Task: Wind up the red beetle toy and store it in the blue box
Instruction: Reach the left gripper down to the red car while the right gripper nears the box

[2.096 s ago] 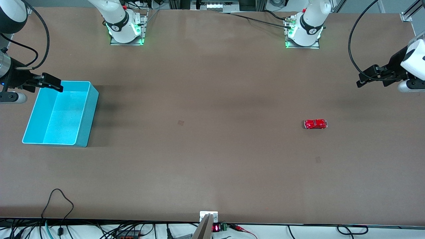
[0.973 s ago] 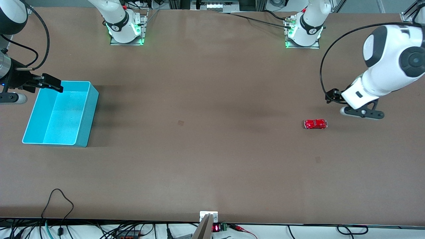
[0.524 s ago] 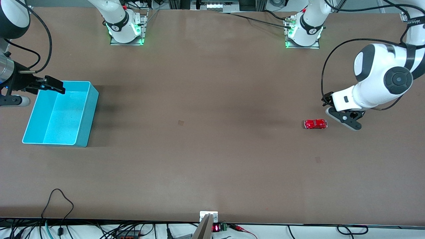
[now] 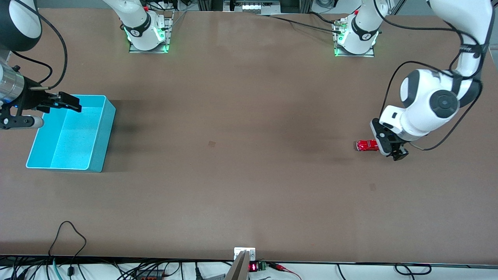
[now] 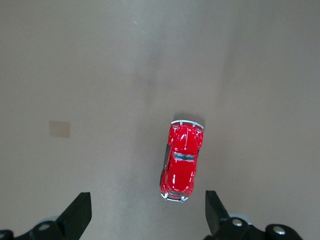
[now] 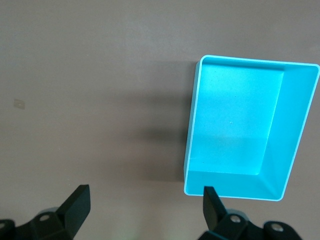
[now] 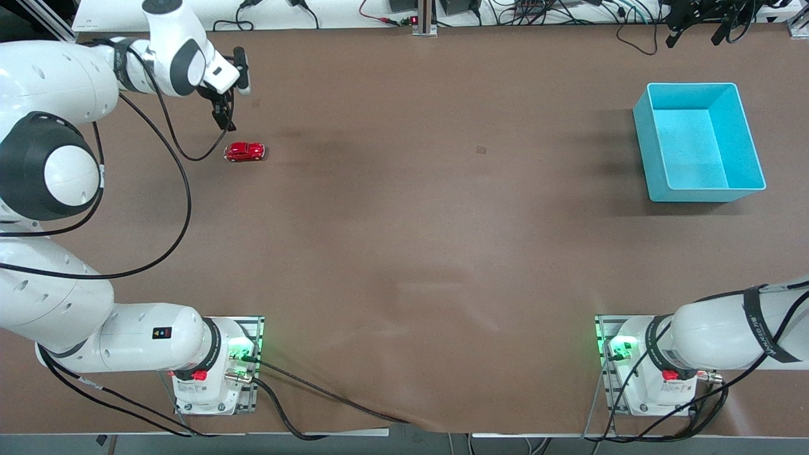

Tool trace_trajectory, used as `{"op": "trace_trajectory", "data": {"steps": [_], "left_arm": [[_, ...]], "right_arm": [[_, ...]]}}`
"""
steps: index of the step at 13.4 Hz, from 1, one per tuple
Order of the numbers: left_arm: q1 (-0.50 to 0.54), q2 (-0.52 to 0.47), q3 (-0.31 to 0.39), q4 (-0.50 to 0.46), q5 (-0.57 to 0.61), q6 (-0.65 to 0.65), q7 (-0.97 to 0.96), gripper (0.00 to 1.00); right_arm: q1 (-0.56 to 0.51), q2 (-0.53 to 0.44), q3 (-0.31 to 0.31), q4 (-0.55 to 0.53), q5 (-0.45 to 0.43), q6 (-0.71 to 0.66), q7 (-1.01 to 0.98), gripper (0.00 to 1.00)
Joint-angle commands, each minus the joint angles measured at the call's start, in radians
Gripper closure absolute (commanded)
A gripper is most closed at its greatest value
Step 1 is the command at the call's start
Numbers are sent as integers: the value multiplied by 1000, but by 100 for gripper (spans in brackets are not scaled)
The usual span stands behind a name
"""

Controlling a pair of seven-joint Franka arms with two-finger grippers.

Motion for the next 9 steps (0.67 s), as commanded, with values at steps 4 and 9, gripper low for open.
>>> {"op": "trace_trajectory", "data": {"steps": [4, 9], "left_arm": [[7, 36, -2, -108, 155, 167, 61, 0], [59, 94, -4, -154, 163, 301, 87, 0]], "right_arm": [[14, 32, 2, 20, 14, -11, -10, 0], [26, 43, 2, 20, 14, -16, -11, 0]]}}
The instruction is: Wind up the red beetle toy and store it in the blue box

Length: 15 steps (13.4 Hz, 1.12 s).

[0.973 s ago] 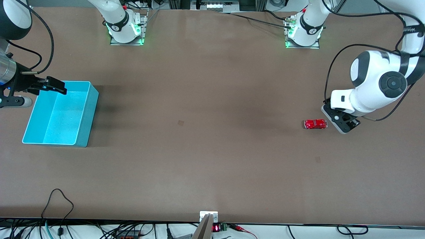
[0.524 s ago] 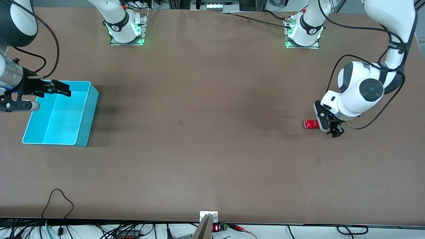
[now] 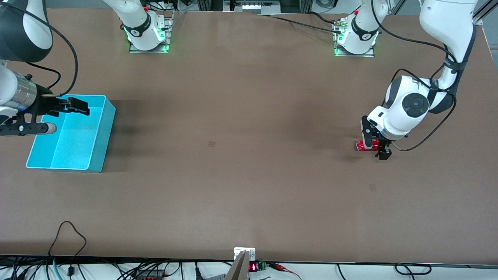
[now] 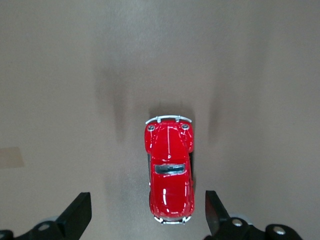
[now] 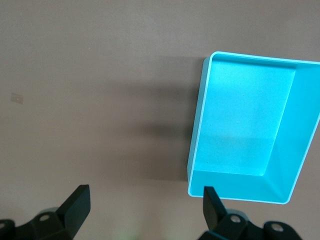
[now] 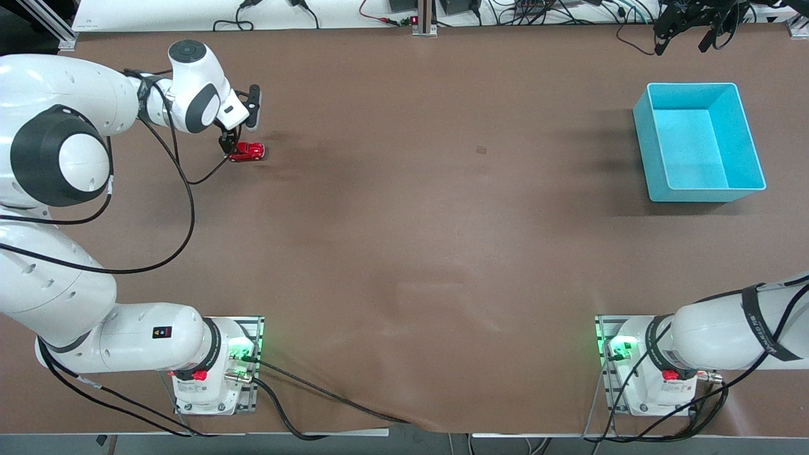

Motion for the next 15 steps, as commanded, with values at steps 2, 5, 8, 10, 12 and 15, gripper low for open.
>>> {"op": "trace_trajectory", "data": {"steps": [2, 5, 8, 10, 12, 15], "left_arm": [[38, 18, -4, -41, 21, 74, 35, 0], [38, 35, -4, -48, 21, 85, 35, 9], [38, 33, -4, -56, 21, 94, 35, 26], [38, 33, -4, -56, 21, 94, 35, 48], [38, 33, -4, -56, 21, 92, 35, 55], [40, 32, -4, -54, 19, 92, 35, 61]], "right_arm": [[8, 19, 0, 18, 12, -18, -10, 0], [9, 30, 0, 12, 12, -42, -9, 0], [11, 32, 1, 12, 14, -64, -7, 0], [18, 32, 1, 10, 14, -72, -6, 0], [20, 32, 1, 9, 14, -76, -4, 0], [20, 32, 1, -2, 15, -85, -12, 0]]}}
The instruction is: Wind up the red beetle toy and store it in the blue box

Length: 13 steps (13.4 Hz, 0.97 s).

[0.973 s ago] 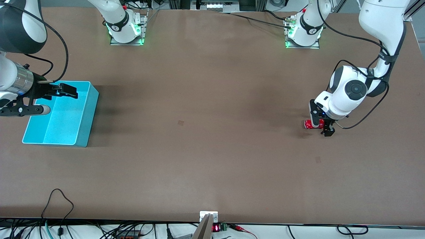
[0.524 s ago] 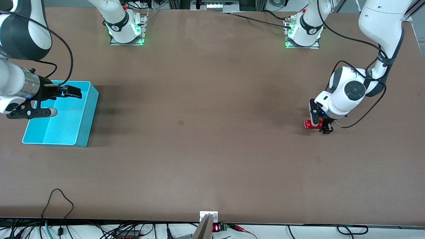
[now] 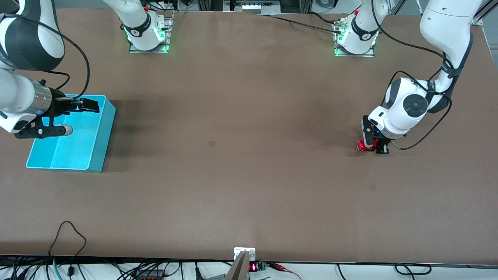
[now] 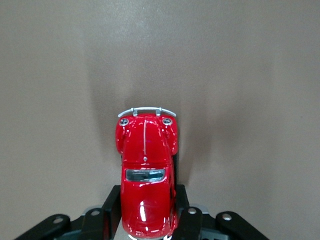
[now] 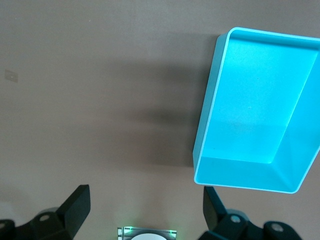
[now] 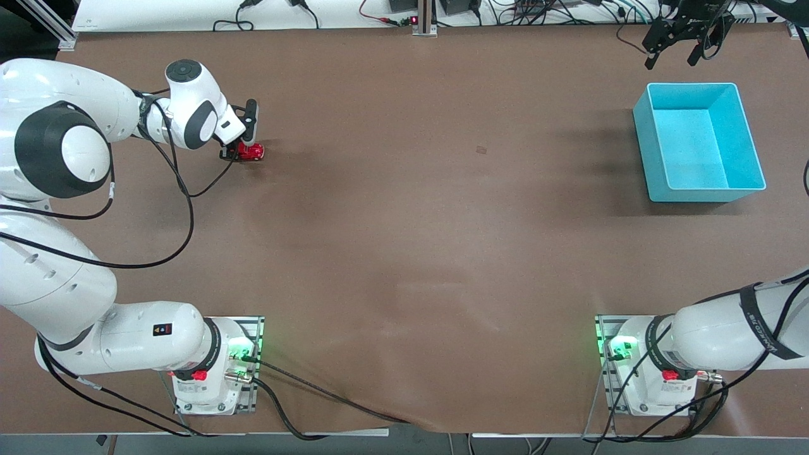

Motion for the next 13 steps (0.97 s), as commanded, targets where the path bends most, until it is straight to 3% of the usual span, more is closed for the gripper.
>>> {"op": "trace_trajectory", "data": {"steps": [1, 7, 13], "left_arm": [[8, -7, -3, -5, 19, 2, 10, 61], [8, -4, -3, -5, 21, -1, 58, 67], [13, 1, -1, -2, 18, -1, 82, 68]], "right_arm": [[0, -3, 0, -7, 15, -23, -18, 0], [6, -17, -2, -116, 25, 73, -108, 0], [11, -55, 20, -277, 20, 249, -445, 0]]}}
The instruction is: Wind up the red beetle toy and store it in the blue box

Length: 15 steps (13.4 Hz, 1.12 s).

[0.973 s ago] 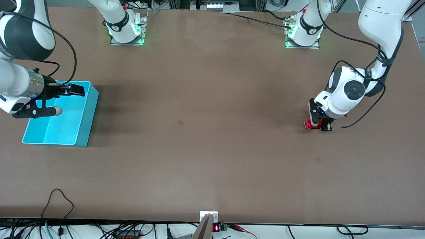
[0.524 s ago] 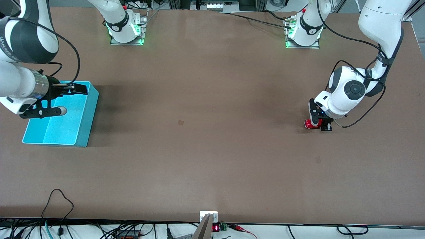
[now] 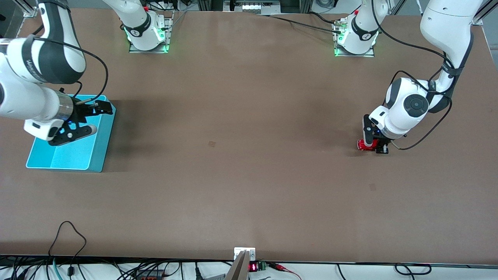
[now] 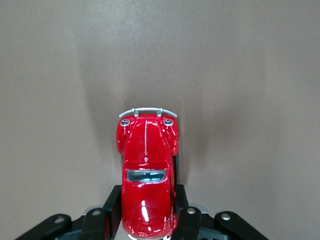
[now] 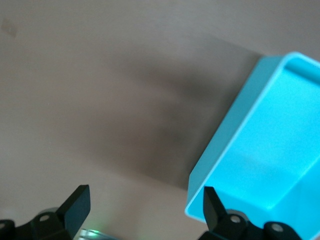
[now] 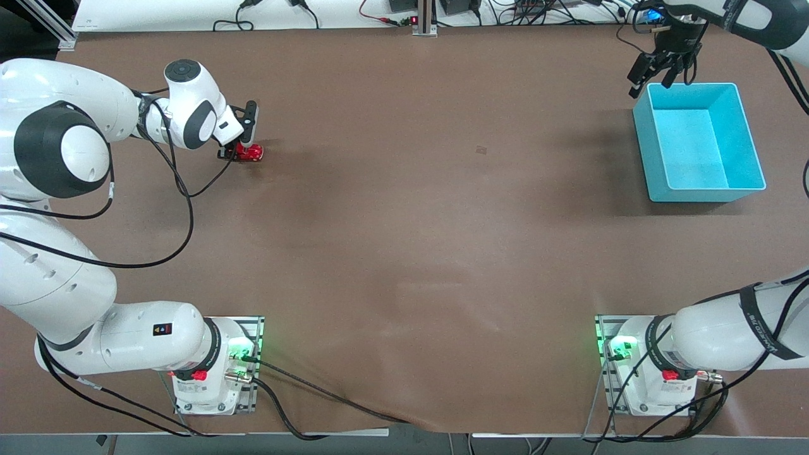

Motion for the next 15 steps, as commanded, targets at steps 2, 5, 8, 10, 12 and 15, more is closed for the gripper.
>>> {"op": "trace_trajectory", "data": {"steps": [2, 5, 8, 10, 12, 15], "left_arm": [[36, 12, 0, 3, 18, -1, 22, 68], [93, 51, 0, 23, 21, -1, 25, 67], [181, 95, 0, 42, 22, -1, 39, 67], [248, 127, 0, 71, 22, -1, 140, 67], [297, 144, 0, 95, 22, 1, 214, 66], [307, 114, -2, 95, 22, -2, 231, 0]], "right_arm": [[2, -65, 44, -136, 3, 109, -178, 0], [2, -76, 96, -232, -24, 223, -319, 0], [2, -110, 113, -364, -75, 375, -427, 0], [-1, -118, 113, -421, -75, 455, -493, 0], [-4, -118, 113, -460, -75, 527, -567, 0], [-7, -114, 113, -469, -75, 544, -602, 0]]}}
